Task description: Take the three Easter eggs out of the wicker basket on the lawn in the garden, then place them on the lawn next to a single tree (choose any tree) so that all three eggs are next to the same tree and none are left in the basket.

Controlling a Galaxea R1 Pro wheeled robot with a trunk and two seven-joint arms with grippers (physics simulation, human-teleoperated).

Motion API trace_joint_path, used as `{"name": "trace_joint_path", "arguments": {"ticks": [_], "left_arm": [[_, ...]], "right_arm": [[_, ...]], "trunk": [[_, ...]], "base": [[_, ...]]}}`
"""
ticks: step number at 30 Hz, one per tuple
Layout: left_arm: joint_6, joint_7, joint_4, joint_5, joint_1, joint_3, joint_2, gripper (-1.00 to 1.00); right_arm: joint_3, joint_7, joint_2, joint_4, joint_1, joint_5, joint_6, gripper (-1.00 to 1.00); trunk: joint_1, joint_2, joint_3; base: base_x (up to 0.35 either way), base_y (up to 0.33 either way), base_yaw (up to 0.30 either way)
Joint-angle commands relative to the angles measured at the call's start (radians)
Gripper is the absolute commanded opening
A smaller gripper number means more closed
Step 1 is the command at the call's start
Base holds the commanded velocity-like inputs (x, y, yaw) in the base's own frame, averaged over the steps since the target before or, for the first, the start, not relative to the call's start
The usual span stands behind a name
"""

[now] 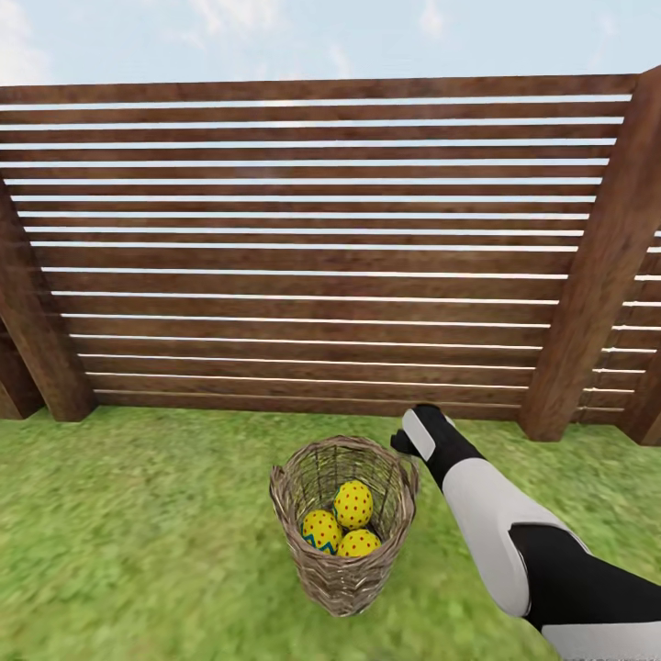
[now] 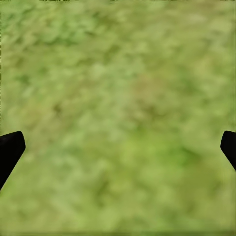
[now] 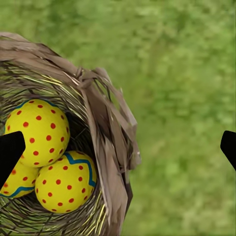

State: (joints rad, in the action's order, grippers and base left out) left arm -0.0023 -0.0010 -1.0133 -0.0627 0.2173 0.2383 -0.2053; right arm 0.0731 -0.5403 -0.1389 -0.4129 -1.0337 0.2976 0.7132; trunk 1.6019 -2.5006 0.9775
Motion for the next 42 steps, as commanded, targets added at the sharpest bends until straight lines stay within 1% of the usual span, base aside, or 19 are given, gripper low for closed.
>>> {"name": "trace_joint_path", "arguments": {"ticks": [1,10,30,35,42], "left_arm": [[0.000,0.000,-0.005,-0.007,0.003,-0.001,0.000,1.00],[0.002,0.000,-0.021,-0.012,0.015,0.000,0.000,1.00],[0.001,-0.001,-0.022,-0.012,0.016,0.000,0.000,1.00],[0.001,-0.001,-0.022,-0.012,0.016,-0.001,0.000,1.00],[0.001,-0.001,-0.021,-0.012,0.016,-0.001,0.000,1.00]], "right_arm": [[0.004,-0.009,-0.001,-0.002,-0.002,0.010,0.000,1.00],[0.002,-0.010,-0.001,-0.001,-0.019,0.009,0.001,1.00],[0.002,-0.010,0.002,0.002,-0.022,0.011,0.002,1.00],[0.002,-0.010,0.002,0.001,-0.022,0.011,0.002,1.00],[0.002,-0.010,0.003,0.002,-0.022,0.011,0.002,1.00]], "trunk": [[0.000,0.000,0.001],[0.004,-0.002,0.036],[0.013,-0.007,0.113],[0.013,-0.007,0.113],[0.016,-0.009,0.140]], "base": [[0.000,0.000,0.000],[0.000,0.000,0.000],[0.000,0.000,0.000],[0.000,0.000,0.000],[0.000,0.000,0.000]]}}
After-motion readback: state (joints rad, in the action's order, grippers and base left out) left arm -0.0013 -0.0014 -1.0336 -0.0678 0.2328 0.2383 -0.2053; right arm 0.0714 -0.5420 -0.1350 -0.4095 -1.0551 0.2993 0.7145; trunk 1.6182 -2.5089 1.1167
